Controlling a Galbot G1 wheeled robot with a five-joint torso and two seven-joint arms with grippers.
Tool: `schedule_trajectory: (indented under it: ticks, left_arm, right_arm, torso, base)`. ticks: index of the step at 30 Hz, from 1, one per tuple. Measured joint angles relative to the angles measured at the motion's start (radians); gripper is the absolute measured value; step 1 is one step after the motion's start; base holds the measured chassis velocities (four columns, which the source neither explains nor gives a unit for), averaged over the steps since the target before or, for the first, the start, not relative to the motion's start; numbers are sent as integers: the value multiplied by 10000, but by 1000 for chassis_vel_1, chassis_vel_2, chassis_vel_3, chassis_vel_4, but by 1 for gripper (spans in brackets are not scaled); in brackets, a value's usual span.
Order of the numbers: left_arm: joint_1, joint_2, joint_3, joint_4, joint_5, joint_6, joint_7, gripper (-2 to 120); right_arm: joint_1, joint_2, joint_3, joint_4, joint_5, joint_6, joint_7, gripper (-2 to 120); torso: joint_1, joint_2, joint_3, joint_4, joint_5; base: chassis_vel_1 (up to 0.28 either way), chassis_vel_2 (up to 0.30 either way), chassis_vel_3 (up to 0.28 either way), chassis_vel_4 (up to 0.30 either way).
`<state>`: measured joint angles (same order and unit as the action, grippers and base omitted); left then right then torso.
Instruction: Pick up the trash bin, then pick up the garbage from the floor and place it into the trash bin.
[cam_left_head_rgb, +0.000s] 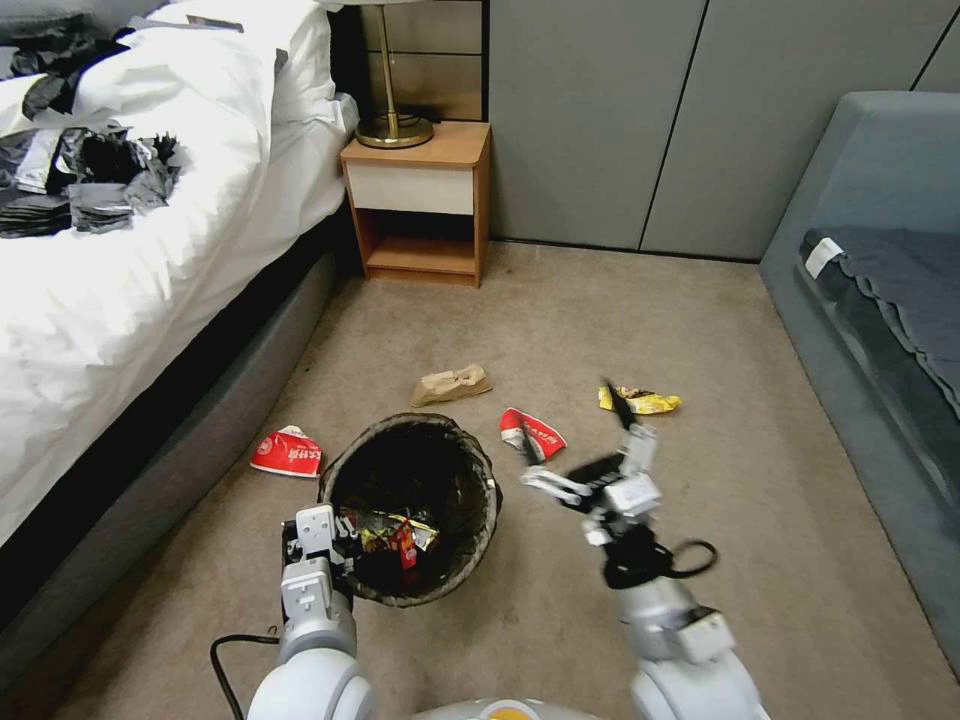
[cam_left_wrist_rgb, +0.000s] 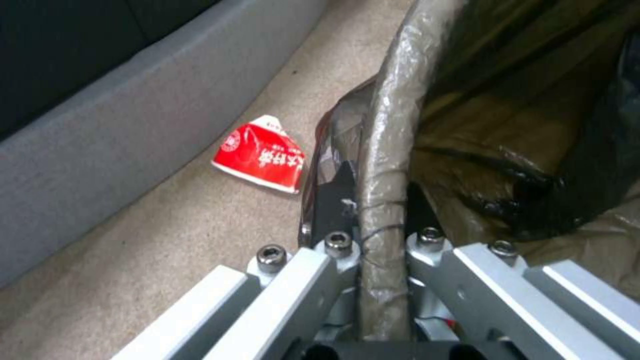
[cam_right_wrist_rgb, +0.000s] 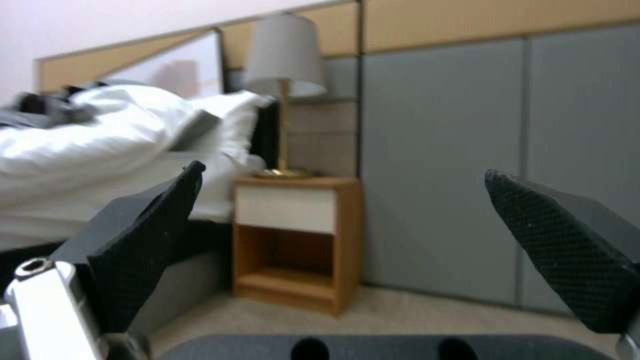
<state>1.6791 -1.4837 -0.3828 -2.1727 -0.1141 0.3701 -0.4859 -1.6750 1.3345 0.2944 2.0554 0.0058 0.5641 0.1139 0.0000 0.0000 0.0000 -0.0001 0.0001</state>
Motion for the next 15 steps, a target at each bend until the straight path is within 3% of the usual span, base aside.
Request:
schedule_trajectory:
  ticks: [6, 15]
  left_arm:
    - [-147, -10, -15, 41, -124, 44, -24, 0]
    - [-226, -2, 5, 55, -190, 86, -41, 0]
  right_arm:
    - [-433, 300, 992, -595, 164, 546, 294, 100]
    - [-585, 309, 1609, -910, 313, 741, 678, 100]
  torso:
    - [0, 0, 0, 1, 0]
    - [0, 0, 0, 1, -1]
  base:
    - [0, 0, 0, 0]
    - [0, 0, 0, 0]
